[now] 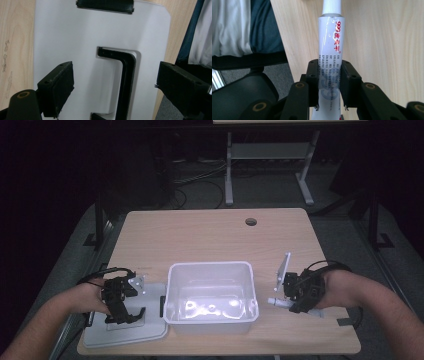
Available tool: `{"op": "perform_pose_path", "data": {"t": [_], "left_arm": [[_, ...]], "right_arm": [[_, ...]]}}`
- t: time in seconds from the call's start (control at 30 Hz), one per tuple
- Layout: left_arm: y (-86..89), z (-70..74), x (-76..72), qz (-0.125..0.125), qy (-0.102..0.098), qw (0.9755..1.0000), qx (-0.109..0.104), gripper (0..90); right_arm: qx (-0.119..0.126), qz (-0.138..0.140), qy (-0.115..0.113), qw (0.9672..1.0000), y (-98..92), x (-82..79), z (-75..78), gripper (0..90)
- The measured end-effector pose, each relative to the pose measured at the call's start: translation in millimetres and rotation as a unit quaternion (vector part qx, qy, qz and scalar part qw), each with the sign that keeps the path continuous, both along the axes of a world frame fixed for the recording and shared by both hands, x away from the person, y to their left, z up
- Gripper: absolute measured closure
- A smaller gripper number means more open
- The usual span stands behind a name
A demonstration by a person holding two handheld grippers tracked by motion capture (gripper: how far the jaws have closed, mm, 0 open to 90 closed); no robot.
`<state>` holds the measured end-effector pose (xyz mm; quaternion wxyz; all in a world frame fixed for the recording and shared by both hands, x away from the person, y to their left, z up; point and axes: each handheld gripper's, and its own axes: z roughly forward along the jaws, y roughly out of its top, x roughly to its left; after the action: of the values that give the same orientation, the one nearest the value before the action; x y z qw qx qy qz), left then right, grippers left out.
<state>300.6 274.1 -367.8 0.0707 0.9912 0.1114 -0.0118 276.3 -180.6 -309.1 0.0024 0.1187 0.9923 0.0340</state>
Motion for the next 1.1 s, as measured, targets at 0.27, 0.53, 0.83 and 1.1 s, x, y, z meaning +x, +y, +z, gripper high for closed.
{"op": "perform_pose_path", "data": {"t": [0.27,0.53,0.83,1.1], "left_arm": [[-0.3,-0.3,0.2,0.002,0.003,1.0000,0.002,13.6],[-0.7,-0.6,1.4,0.005,0.001,1.0000,0.001,13.6],[0.0,-0.1,1.9,0.003,0.001,1.0000,0.001,13.6],[-0.7,-0.6,1.9,0.004,0.003,1.0000,0.001,13.6]], "right_arm": [[0.014,0.002,0.014,0.9998,13.6,-1.4,14.7,70.7],[0.015,0.012,0.007,0.9998,31.6,-5.4,35.7,70.7],[0.020,0.033,0.005,0.9992,56.2,-7.9,48.9,70.7],[0.017,0.051,0.010,0.9985,78.6,-3.7,50.8,70.7]]}}
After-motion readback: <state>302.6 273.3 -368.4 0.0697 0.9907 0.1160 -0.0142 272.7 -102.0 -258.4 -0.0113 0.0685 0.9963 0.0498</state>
